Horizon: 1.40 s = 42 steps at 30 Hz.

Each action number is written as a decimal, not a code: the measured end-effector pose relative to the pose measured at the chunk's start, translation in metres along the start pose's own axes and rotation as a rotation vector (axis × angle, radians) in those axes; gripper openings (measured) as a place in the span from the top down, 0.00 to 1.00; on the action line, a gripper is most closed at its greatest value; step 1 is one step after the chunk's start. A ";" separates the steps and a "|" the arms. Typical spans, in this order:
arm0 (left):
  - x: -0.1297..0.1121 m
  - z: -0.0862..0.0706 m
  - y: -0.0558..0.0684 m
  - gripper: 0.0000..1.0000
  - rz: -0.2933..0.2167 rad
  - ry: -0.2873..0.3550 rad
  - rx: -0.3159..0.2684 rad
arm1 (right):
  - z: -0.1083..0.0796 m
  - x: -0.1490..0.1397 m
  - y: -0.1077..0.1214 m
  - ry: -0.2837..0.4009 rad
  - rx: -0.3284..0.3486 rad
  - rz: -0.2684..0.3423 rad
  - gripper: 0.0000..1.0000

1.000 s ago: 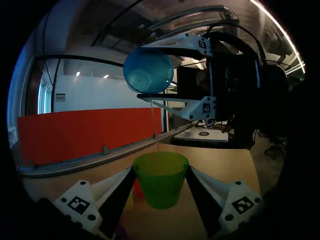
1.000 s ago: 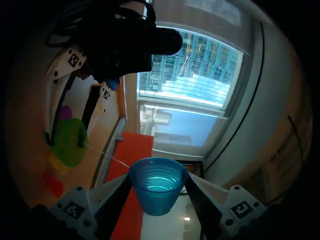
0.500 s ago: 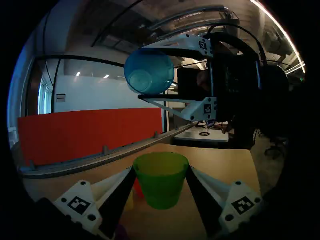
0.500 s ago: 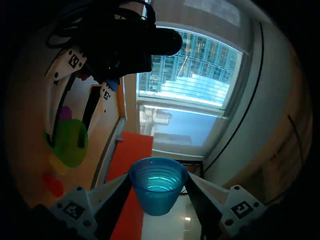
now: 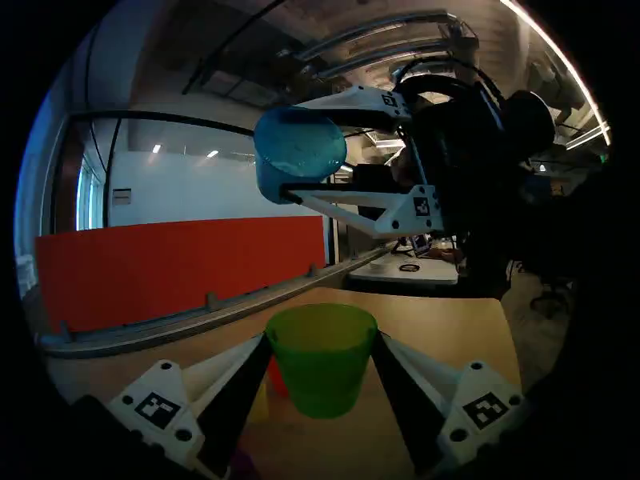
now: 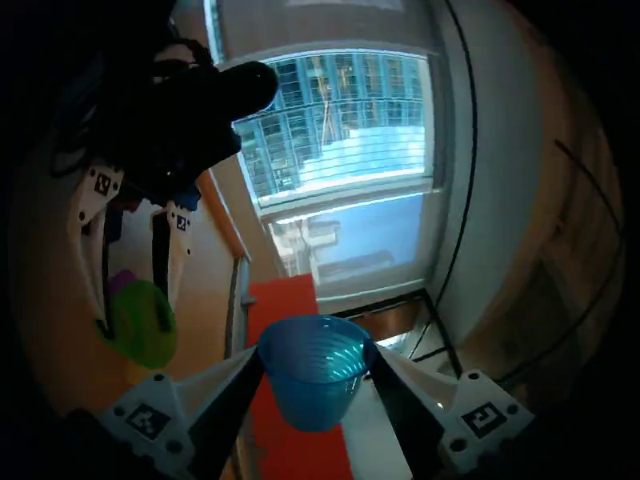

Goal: Pour water

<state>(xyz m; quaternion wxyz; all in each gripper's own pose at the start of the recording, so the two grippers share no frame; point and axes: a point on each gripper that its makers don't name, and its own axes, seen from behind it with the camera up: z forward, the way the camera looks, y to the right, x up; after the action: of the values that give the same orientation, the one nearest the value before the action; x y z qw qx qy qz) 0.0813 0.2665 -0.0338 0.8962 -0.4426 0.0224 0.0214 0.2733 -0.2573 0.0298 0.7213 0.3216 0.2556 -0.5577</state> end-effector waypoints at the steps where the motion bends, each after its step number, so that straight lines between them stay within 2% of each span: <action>1: 0.000 0.000 0.000 0.13 0.000 0.000 0.000 | -0.001 -0.001 0.000 0.001 0.000 0.033 0.09; 14: 0.003 -0.004 -0.002 0.13 0.003 -0.001 0.007 | -0.018 0.007 -0.014 0.027 0.043 0.524 0.09; 23: 0.005 -0.006 -0.002 0.13 0.008 -0.004 0.011 | -0.027 0.020 -0.014 0.047 0.073 0.855 0.09; 29: 0.004 -0.006 -0.003 0.13 0.009 -0.007 0.013 | -0.031 0.026 -0.017 0.058 0.107 1.044 0.09; 32: 0.003 -0.007 -0.003 0.13 0.011 -0.011 0.013 | -0.033 0.025 -0.016 0.061 0.116 1.117 0.09; 35: 0.002 -0.007 -0.003 0.13 0.014 -0.016 0.012 | -0.035 0.022 -0.017 0.056 0.120 1.164 0.09; 38: -0.001 -0.008 -0.002 0.13 0.013 -0.025 0.009 | -0.037 0.017 -0.019 0.042 0.115 1.179 0.09; 42: -0.005 -0.008 -0.003 0.13 0.014 -0.038 0.010 | -0.041 0.010 -0.025 0.018 0.116 1.167 0.09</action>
<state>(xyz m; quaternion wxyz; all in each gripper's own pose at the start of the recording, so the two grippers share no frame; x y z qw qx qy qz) 0.0762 0.2581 -0.0366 0.8984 -0.4377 0.0082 0.0360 0.2514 -0.2375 -0.0094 0.8880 0.4529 0.0113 -0.0787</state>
